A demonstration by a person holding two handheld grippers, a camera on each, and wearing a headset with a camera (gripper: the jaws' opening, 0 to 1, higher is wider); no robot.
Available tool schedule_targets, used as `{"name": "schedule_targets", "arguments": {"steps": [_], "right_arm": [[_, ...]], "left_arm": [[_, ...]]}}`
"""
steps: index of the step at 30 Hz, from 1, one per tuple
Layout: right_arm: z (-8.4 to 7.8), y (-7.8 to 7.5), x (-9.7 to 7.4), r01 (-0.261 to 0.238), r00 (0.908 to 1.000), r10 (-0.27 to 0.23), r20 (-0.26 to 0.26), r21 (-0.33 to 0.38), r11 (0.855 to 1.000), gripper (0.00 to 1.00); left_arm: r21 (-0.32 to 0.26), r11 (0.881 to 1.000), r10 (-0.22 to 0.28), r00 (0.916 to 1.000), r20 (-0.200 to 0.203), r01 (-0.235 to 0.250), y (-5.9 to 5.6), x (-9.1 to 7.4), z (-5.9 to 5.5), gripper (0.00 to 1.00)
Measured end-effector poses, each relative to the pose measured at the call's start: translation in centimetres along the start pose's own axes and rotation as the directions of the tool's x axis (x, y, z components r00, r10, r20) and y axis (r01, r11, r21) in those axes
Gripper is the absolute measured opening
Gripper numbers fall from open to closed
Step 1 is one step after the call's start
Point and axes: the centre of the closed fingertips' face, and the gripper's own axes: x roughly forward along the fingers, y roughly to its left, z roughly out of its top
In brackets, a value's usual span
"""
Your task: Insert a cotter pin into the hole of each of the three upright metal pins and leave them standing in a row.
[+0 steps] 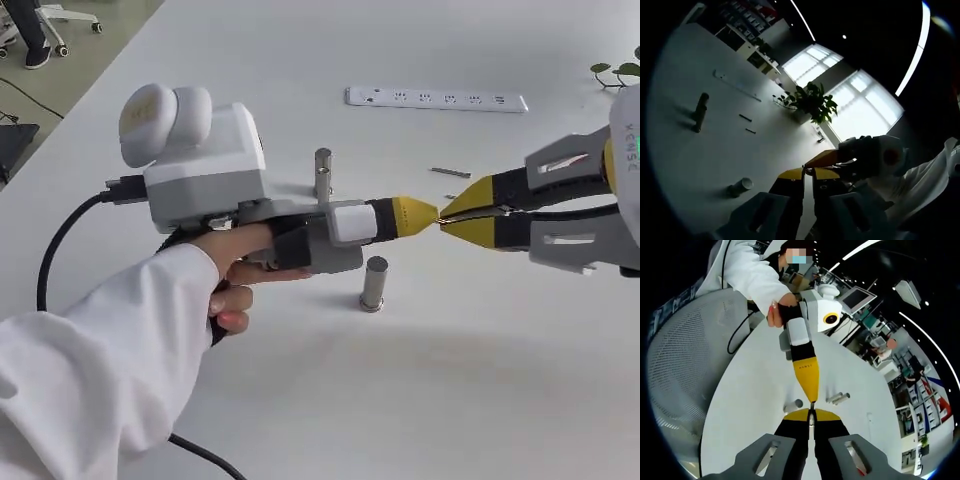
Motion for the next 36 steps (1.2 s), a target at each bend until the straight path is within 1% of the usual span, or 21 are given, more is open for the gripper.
{"name": "schedule_targets", "arguments": {"steps": [5, 8, 9, 11, 15, 18, 20, 23, 25, 26, 28, 31, 35, 36], "right_arm": [[0.1, 0.1, 0.0, -0.001, 1.0000, 0.001, -0.002, -0.009, 1.000, 0.00], [-0.1, 0.1, -0.1, -0.004, 1.0000, 0.004, -0.002, -0.021, 1.000, 0.00], [0.0, 0.1, -0.1, -0.008, 1.0000, 0.008, -0.001, -0.023, 1.000, 0.00], [0.1, 0.2, 0.0, -0.009, 1.0000, 0.009, 0.000, -0.028, 1.000, 0.00], [0.2, 0.2, 0.0, -0.013, 0.9999, 0.013, 0.003, -0.034, 0.999, 0.00], [0.3, 0.2, 0.1, -0.021, 0.9998, 0.021, 0.002, -0.038, 0.999, 0.00], [0.3, 0.5, 0.2, -0.028, 0.9996, 0.029, 0.002, -0.046, 0.999, 0.00], [0.4, 0.8, 0.3, -0.038, 0.9993, 0.038, 0.003, -0.058, 0.998, 0.00], [0.4, 1.0, 0.4, -0.048, 0.9988, 0.048, 0.006, -0.055, 0.997, 0.00], [0.4, 1.1, 0.4, -0.047, 0.9988, 0.047, 0.009, -0.057, 0.997, 0.00], [0.5, 1.1, 0.5, -0.048, 0.9987, 0.049, 0.013, -0.063, 0.997, 0.00], [0.5, 1.3, 0.6, -0.059, 0.9980, 0.060, 0.021, -0.051, 0.997, 0.00], [0.5, 1.4, 0.6, -0.065, 0.9974, 0.066, 0.030, -0.038, 0.997, 0.00], [0.4, 1.3, 0.6, -0.063, 0.9973, 0.064, 0.035, -0.031, 0.998, 0.00]], "left_arm": [[-0.006, 1.000, 0.003, 1.0000, 0.005, -0.003, 0.1, 0.1, 0.0, 0.03], [-0.003, 1.000, 0.004, 1.0000, -0.008, -0.004, 0.1, 0.1, -0.2, 0.03], [-0.001, 1.000, 0.005, 0.9998, -0.021, -0.005, 0.1, 0.1, -0.4, 0.03], [0.000, 1.000, 0.008, 0.9997, -0.025, -0.008, 0.2, 0.1, -0.4, 0.02], [-0.024, 1.000, 0.011, 0.9998, -0.018, -0.011, 0.4, 0.0, -0.3, 0.01], [-0.029, 0.999, 0.015, 0.9996, -0.024, -0.015, 0.4, 0.0, -0.4, 0.01], [-0.043, 0.999, 0.021, 0.9986, -0.049, -0.023, 0.5, -0.1, -0.7, 0.01], [-0.052, 0.998, 0.027, 0.9973, -0.068, -0.031, 0.8, -0.3, -0.8, 0.00], [-0.082, 0.996, 0.027, 0.9962, -0.083, -0.034, 0.9, -0.5, -1.1, 0.00], [-0.097, 0.995, 0.027, 0.9963, -0.082, -0.035, 0.9, -0.5, -1.1, 0.00], [-0.088, 0.995, 0.031, 0.9958, -0.086, -0.038, 0.8, -0.6, -1.3, 0.00], [-0.066, 0.997, 0.041, 0.9946, -0.095, -0.047, 0.8, -0.7, -1.5, 0.00], [-0.054, 0.998, 0.039, 0.9944, -0.098, -0.044, 0.7, -0.8, -1.6, 0.00], [-0.055, 0.998, 0.037, 0.9945, -0.098, -0.043, 1.0, -0.9, -1.5, 0.00]]}}
